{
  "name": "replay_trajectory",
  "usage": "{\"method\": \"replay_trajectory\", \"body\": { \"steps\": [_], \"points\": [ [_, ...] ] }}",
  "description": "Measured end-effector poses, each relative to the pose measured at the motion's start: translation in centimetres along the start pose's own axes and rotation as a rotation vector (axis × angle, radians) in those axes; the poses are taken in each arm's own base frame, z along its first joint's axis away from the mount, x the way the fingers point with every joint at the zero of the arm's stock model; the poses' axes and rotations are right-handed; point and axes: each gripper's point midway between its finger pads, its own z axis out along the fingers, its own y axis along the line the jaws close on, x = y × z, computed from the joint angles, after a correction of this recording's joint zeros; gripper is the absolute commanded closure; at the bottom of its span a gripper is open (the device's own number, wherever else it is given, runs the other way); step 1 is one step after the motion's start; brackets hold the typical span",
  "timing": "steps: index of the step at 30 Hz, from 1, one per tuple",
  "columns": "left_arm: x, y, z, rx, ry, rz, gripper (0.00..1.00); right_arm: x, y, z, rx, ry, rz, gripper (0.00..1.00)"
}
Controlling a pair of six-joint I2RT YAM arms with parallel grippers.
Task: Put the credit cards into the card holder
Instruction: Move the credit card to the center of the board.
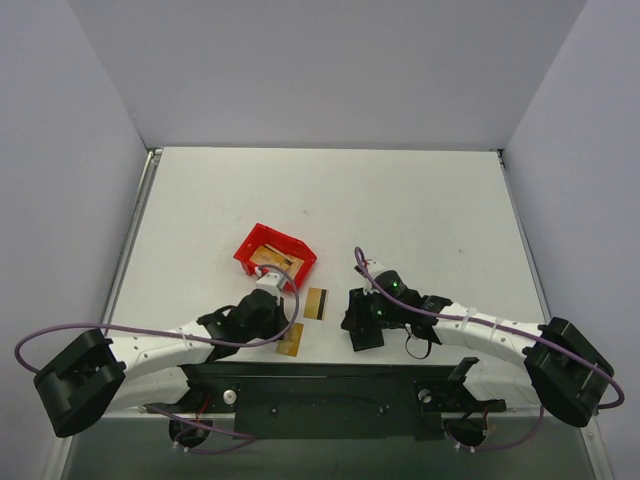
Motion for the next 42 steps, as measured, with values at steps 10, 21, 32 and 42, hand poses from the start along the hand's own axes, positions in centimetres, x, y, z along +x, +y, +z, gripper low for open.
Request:
{"method": "replay_trajectory", "body": {
  "steps": [10, 21, 32, 42],
  "points": [
    [-1.6, -0.7, -1.2, 0.017, -0.036, 0.020, 0.93, 0.0, 0.0, 0.0, 0.001, 0.001, -0.001, 0.68],
    [-7.4, -2.6, -1.9, 0.133, -0.150, -0.014, 1.00, 0.0, -0.2, -0.1, 0.008, -0.003, -0.003, 0.69],
    [-7.6, -1.4, -1.5, 0.139, -0.149, -0.072, 1.00, -0.1, -0.6, -0.1, 0.026, -0.003, 0.004, 0.69],
    [-3.2, 0.2, 1.8, 0.010, 0.045, -0.020, 1.00, 0.2, -0.8, 0.2, 0.039, 0.017, 0.007, 0.70]
  ]
}}
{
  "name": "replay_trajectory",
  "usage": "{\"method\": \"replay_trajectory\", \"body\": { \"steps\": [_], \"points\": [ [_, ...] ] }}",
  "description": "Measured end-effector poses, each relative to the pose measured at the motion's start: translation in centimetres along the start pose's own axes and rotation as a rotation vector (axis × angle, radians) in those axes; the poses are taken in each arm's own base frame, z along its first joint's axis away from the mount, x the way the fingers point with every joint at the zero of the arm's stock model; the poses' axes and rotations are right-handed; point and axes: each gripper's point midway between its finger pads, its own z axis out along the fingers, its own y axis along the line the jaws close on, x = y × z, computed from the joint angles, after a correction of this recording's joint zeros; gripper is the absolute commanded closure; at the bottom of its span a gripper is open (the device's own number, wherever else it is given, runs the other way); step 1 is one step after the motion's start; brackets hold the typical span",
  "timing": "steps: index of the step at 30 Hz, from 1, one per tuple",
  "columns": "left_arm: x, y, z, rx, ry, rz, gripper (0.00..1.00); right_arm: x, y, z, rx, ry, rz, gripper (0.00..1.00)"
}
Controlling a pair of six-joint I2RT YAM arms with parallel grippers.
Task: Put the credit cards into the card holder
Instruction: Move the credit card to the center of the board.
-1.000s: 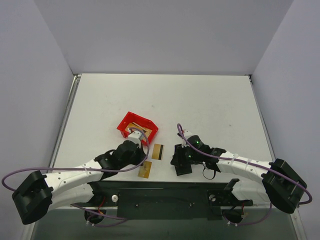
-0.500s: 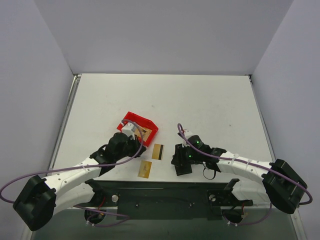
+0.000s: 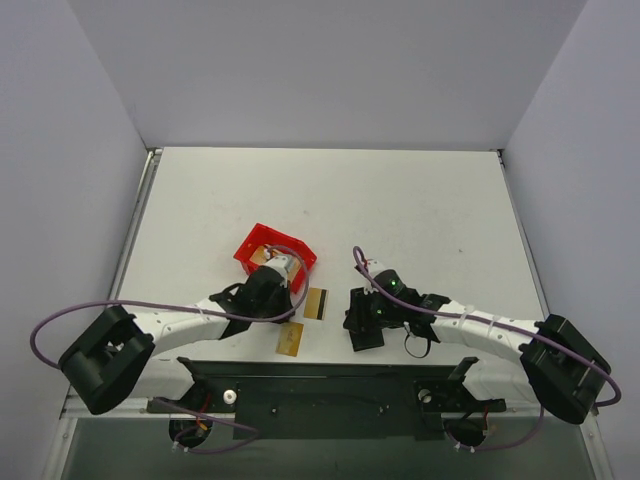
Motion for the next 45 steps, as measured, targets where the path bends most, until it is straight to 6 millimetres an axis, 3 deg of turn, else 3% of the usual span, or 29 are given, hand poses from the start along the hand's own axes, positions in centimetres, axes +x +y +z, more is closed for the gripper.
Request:
{"method": "replay_trajectory", "body": {
  "steps": [10, 20, 45],
  "points": [
    [0.6, -0.9, 1.1, -0.095, 0.034, 0.097, 1.00, 0.0, -0.2, 0.1, 0.005, 0.002, 0.004, 0.70],
    [1.3, -0.1, 0.1, -0.143, 0.048, 0.062, 1.00, 0.0, -0.2, 0.2, 0.008, 0.008, 0.005, 0.70],
    [4.2, -1.0, -1.7, -0.109, 0.084, 0.008, 1.00, -0.2, 0.0, 0.3, 0.004, 0.009, 0.005, 0.69]
  ]
}}
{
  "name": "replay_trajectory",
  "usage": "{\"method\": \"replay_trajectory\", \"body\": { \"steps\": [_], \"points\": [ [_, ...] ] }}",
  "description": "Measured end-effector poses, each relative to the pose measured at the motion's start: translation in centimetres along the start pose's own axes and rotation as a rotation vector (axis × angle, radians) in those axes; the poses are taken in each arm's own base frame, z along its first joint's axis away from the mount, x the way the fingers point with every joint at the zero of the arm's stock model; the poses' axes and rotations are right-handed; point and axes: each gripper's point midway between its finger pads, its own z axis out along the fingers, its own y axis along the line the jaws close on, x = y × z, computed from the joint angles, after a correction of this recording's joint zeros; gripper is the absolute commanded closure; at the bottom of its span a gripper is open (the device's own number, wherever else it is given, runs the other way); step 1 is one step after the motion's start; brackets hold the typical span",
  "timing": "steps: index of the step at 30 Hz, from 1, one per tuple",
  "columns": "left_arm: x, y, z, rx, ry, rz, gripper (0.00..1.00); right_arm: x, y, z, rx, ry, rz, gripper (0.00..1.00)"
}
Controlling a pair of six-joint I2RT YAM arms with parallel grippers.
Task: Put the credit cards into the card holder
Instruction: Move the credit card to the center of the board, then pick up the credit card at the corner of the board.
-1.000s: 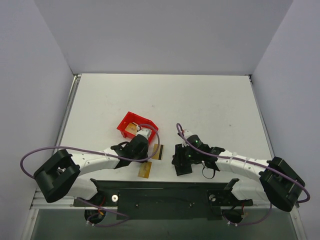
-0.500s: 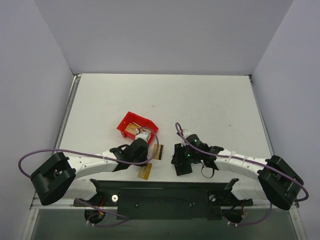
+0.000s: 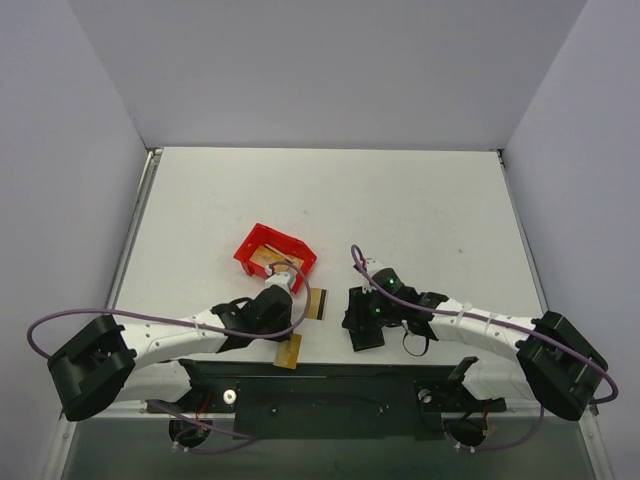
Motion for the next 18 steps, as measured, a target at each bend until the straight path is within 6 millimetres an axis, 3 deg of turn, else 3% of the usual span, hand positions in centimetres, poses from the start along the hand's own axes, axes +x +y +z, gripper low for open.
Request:
{"method": "replay_trajectory", "body": {
  "steps": [10, 15, 18],
  "points": [
    [0.5, 0.8, -1.1, -0.021, 0.002, 0.002, 1.00, -0.8, 1.8, -0.6, -0.046, -0.037, -0.025, 0.65],
    [-1.1, 0.9, -2.1, -0.044, -0.043, 0.013, 1.00, -1.0, 6.1, -0.5, -0.120, -0.055, -0.045, 0.60],
    [-2.3, 0.5, -2.9, -0.033, -0.085, 0.007, 1.00, 0.0, 8.6, 0.1, -0.172, -0.052, -0.006, 0.55]
  ]
}}
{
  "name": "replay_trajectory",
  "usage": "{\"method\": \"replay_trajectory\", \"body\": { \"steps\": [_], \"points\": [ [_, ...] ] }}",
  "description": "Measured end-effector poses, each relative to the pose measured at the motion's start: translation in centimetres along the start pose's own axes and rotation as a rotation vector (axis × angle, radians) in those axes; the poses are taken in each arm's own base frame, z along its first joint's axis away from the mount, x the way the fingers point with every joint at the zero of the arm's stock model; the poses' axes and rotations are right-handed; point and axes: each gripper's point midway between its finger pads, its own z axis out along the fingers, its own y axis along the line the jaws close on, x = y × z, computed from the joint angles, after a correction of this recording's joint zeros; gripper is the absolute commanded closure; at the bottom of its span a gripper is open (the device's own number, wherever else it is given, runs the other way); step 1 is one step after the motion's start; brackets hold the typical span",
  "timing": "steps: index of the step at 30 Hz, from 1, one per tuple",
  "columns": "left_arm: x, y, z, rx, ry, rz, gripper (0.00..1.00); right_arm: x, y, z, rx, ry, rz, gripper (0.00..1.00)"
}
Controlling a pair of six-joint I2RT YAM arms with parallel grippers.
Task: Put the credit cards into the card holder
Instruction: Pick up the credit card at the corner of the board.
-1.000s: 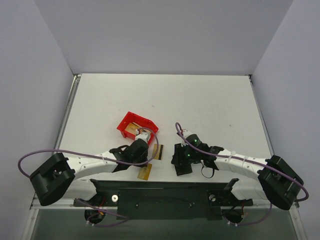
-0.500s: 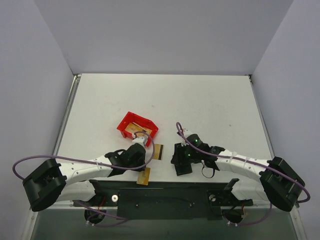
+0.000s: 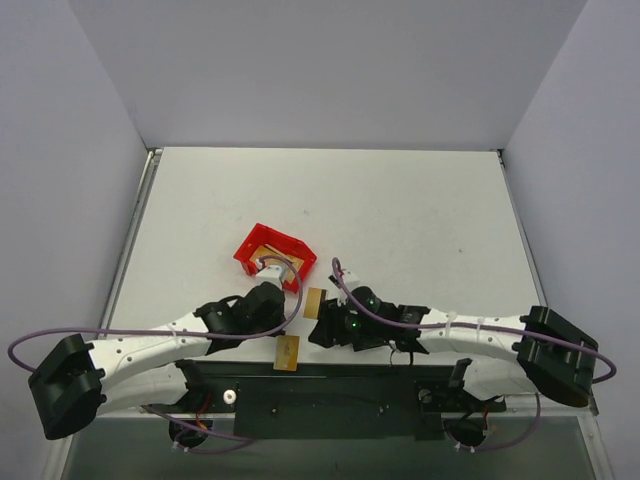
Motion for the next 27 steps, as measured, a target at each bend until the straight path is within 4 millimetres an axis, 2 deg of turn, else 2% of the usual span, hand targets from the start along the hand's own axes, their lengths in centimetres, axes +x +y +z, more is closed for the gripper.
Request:
{"method": "replay_trajectory", "body": {
  "steps": [2, 5, 10, 15, 21, 27],
  "points": [
    [-0.3, 0.0, -0.4, 0.006, -0.015, -0.006, 1.00, 1.3, 0.8, 0.6, -0.022, 0.007, 0.046, 0.52],
    [-0.5, 0.1, -0.9, 0.012, -0.027, -0.017, 1.00, 4.0, 1.0, 1.5, -0.010, 0.037, 0.111, 0.52],
    [0.1, 0.8, -1.2, -0.007, -0.010, -0.023, 1.00, 7.1, 1.7, 2.3, 0.002, 0.068, 0.187, 0.51],
    [1.2, 1.7, -1.2, -0.033, 0.017, -0.029, 1.00, 7.7, 3.3, 3.3, -0.030, 0.045, 0.266, 0.53],
    [3.0, 2.8, -0.9, -0.049, 0.059, -0.041, 1.00, 8.4, 3.0, 4.5, -0.031, 0.036, 0.363, 0.55],
    [4.1, 2.9, -0.5, -0.043, 0.093, -0.050, 1.00, 8.2, 4.0, 5.4, -0.081, 0.021, 0.431, 0.58]
  ]
}}
